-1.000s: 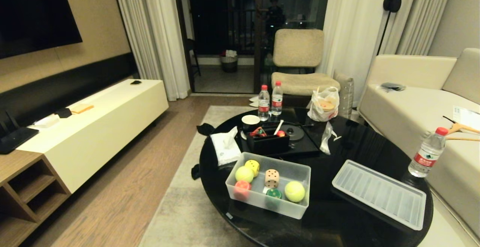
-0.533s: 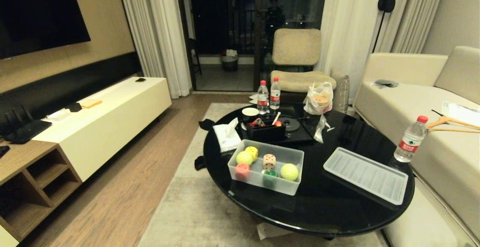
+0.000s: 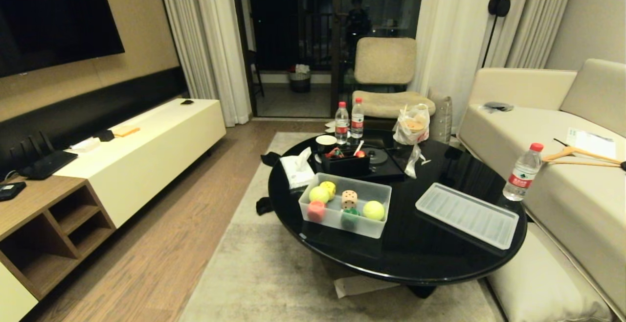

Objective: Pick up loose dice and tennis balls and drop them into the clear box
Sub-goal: Pick up toys out of the box

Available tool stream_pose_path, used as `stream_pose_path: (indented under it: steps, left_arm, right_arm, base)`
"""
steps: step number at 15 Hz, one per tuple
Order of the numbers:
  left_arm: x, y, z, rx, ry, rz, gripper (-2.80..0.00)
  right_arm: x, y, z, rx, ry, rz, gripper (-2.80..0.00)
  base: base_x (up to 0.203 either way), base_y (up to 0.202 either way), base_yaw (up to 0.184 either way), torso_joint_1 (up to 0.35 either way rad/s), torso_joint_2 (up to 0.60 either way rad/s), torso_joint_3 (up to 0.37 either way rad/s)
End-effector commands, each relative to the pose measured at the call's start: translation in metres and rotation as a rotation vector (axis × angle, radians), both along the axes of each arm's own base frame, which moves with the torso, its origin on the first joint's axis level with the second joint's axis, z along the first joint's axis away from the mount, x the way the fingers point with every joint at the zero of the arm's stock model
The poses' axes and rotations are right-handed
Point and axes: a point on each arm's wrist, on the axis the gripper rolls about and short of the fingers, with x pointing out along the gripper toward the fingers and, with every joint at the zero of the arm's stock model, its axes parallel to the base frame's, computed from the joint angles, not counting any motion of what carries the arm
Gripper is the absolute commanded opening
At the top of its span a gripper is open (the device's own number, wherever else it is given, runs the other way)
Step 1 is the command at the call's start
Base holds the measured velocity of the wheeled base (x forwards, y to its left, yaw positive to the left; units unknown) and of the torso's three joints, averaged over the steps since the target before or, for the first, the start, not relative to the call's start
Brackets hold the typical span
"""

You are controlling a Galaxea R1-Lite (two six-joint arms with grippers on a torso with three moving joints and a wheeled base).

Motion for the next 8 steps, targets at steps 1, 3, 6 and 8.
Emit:
stream_pose_path:
  steps: [1, 3, 6, 8]
  left_arm:
    - [0.0002, 0.0, -0.0004, 0.0, 0.003, 0.0, -2.8]
    - [0.0002, 0.0, -0.0004, 0.0, 0.003, 0.0, -2.8]
    - [0.0002, 0.0, -0.0004, 0.0, 0.003, 0.0, -2.8]
    - [0.0002, 0.0, -0.0004, 0.0, 0.003, 0.0, -2.8]
  right_arm:
    - [0.0002, 0.0, -0.0001, 0.0, 0.002, 0.0, -2.8]
    - [0.0001, 0.0, 0.0, 0.0, 0.001, 0.0, -2.8]
    - [0.0002, 0.0, -0.0003, 0.0, 0.002, 0.002, -2.8]
    - [0.0002, 0.0, -0.0003, 0.0, 0.002, 0.001, -2.8]
  base:
    - [0.0, 0.0, 0.0, 0.0, 0.0, 0.0]
    - [0.0, 0.0, 0.0, 0.0, 0.0, 0.0]
    - [0.0, 0.0, 0.0, 0.0, 0.0, 0.0]
    - [-0.002, 0.129, -0.004, 0.004, 0.0, -0.003]
